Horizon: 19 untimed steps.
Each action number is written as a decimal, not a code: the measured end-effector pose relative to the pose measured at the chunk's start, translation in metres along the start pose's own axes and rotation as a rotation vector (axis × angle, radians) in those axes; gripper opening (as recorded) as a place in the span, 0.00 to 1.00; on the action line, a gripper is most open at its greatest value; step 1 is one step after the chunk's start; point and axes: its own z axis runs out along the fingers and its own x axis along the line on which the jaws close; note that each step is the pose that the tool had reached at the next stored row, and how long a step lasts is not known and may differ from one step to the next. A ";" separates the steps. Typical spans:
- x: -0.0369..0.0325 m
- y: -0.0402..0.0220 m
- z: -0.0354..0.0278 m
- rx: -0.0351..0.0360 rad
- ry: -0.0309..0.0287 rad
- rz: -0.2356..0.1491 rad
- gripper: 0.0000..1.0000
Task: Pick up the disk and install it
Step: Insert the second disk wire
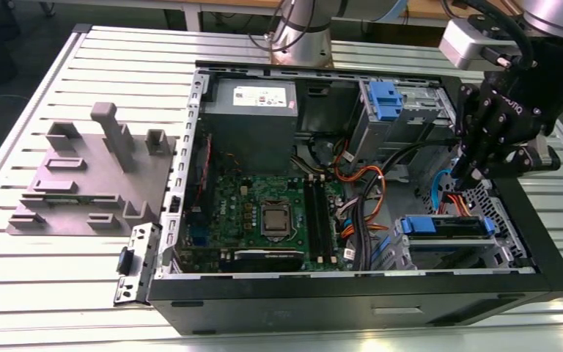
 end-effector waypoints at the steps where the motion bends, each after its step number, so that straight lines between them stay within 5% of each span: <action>1: 0.0000 0.0000 0.0003 0.0000 -0.0001 0.000 0.24; 13: -0.0007 -0.0004 0.0059 0.0000 -0.0011 0.000 0.31; 19: -0.0013 -0.0022 0.0112 -0.0001 -0.0122 0.001 0.31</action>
